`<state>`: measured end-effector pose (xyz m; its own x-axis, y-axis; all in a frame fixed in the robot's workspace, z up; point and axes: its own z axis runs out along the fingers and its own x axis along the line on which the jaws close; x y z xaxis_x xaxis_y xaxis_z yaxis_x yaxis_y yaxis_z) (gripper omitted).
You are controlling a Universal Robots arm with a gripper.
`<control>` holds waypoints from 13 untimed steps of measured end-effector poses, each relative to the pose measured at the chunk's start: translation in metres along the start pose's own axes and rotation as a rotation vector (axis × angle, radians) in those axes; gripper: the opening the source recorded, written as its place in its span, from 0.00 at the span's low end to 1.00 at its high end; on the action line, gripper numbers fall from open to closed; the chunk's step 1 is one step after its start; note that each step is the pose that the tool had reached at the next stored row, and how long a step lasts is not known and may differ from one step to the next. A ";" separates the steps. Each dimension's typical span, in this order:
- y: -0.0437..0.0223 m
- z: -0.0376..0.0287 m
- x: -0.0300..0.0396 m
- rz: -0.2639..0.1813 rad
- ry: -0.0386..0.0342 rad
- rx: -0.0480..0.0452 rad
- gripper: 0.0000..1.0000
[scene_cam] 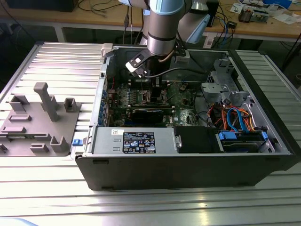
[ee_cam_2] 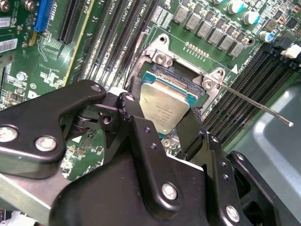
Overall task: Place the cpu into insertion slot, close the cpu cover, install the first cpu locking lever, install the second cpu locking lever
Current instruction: 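Place the cpu into insertion slot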
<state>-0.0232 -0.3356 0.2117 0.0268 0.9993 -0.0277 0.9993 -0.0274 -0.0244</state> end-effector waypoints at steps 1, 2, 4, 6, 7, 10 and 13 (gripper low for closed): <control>0.0000 0.0001 0.0010 0.000 0.0000 0.0000 0.55; 0.0000 0.0002 0.0019 0.000 0.0000 -0.0001 0.55; 0.0000 0.0012 0.0026 0.000 0.0003 -0.0003 0.55; 0.0000 0.0023 0.0026 0.000 0.0001 -0.0001 0.55; 0.0000 0.0033 0.0026 0.001 0.0002 -0.0001 0.55; 0.0000 0.0054 0.0030 0.003 0.0002 -0.0001 0.55; 0.0001 0.0072 0.0040 0.004 0.0001 0.0001 0.55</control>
<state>-0.0233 -0.3318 0.2045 0.0309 0.9991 -0.0278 0.9992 -0.0315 -0.0244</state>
